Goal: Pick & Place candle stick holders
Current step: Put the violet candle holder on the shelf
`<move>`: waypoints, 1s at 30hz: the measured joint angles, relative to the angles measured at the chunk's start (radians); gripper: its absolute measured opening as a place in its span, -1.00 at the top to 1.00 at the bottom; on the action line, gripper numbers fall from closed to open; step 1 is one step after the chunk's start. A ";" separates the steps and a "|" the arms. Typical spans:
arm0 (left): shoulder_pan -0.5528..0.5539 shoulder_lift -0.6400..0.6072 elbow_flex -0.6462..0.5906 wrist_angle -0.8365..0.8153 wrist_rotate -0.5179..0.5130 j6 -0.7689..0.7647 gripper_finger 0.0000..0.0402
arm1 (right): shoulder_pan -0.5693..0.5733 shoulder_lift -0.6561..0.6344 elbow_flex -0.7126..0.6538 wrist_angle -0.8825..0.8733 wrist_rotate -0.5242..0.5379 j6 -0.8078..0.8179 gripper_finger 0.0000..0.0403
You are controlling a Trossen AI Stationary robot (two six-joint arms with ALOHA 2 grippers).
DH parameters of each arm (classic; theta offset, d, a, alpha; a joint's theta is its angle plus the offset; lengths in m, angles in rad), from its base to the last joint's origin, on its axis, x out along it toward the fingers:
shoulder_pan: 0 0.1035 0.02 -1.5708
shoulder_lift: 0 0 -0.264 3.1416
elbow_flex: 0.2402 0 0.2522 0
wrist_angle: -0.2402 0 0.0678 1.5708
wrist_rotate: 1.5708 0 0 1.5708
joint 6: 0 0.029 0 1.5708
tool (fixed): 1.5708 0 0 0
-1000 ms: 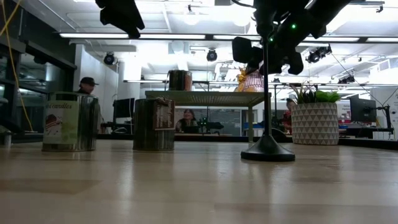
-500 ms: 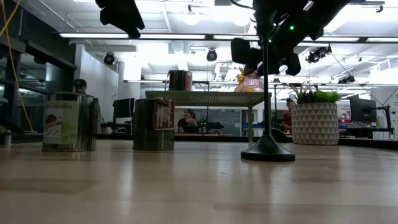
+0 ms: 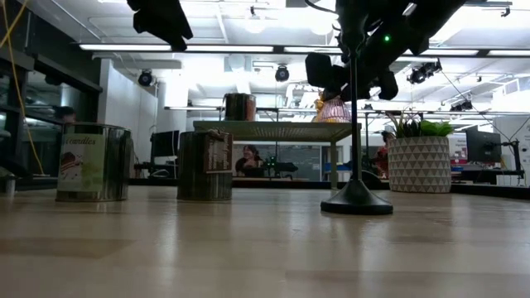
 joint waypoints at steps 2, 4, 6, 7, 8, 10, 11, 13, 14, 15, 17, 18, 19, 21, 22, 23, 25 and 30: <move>0.000 0.000 0.000 0.000 0.000 0.000 -0.08 | 0.000 0.000 0.000 0.000 -0.007 -0.010 0.42; 0.000 0.000 0.000 0.000 0.000 0.000 -0.08 | 0.000 0.000 -0.001 0.000 -0.017 -0.018 0.42; 0.000 0.000 0.000 0.000 0.000 0.000 -0.08 | 0.000 0.000 -0.001 0.000 -0.024 -0.018 0.41; 0.000 0.000 0.000 0.000 0.000 0.000 -0.08 | 0.000 0.000 -0.001 0.000 -0.025 -0.019 0.41; 0.000 0.000 0.000 0.000 0.000 0.000 -0.08 | 0.000 0.000 -0.001 0.000 -0.027 -0.020 0.41; 0.000 0.000 0.000 0.000 0.000 0.000 -0.08 | 0.000 0.001 -0.001 0.000 -0.028 -0.023 0.41; 0.000 0.000 0.000 0.000 0.000 0.000 -0.08 | 0.000 0.001 -0.001 0.000 -0.029 -0.023 0.41; 0.000 0.000 0.000 0.000 0.000 0.000 -0.08 | 0.000 0.001 -0.001 0.000 -0.030 -0.023 0.41; 0.000 0.000 0.000 0.000 0.000 0.000 -0.08 | 0.000 0.001 -0.001 0.000 -0.030 -0.024 0.41; 0.000 0.000 0.000 0.000 0.000 0.000 -0.08 | 0.000 0.001 -0.001 -0.001 -0.030 -0.025 0.41; 0.000 0.000 0.000 0.000 0.000 0.000 -0.08 | 0.000 0.001 -0.001 -0.001 -0.030 -0.025 0.41; 0.000 0.000 0.000 0.000 0.000 0.000 -0.08 | 0.000 0.001 -0.001 -0.001 -0.030 -0.025 0.41; 0.000 0.000 0.000 -0.001 0.000 0.000 -0.08 | 0.000 0.001 -0.001 -0.001 -0.030 -0.025 0.41; 0.000 0.000 0.000 -0.001 0.000 0.000 -0.08 | 0.000 0.001 -0.001 -0.001 -0.030 -0.025 0.39; 0.000 0.000 0.000 -0.001 0.000 0.000 -0.08 | 0.000 0.001 -0.001 -0.002 -0.031 -0.025 0.37; 0.000 0.000 0.000 -0.001 0.000 0.000 -0.08 | 0.000 0.001 -0.002 -0.004 -0.033 -0.026 0.35; 0.000 0.000 0.000 -0.001 0.000 0.000 -0.08 | 0.000 0.002 -0.002 -0.003 -0.035 -0.027 0.30; 0.000 0.000 0.000 -0.001 0.000 0.000 -0.08 | 0.000 0.003 -0.003 -0.005 -0.023 -0.050 0.20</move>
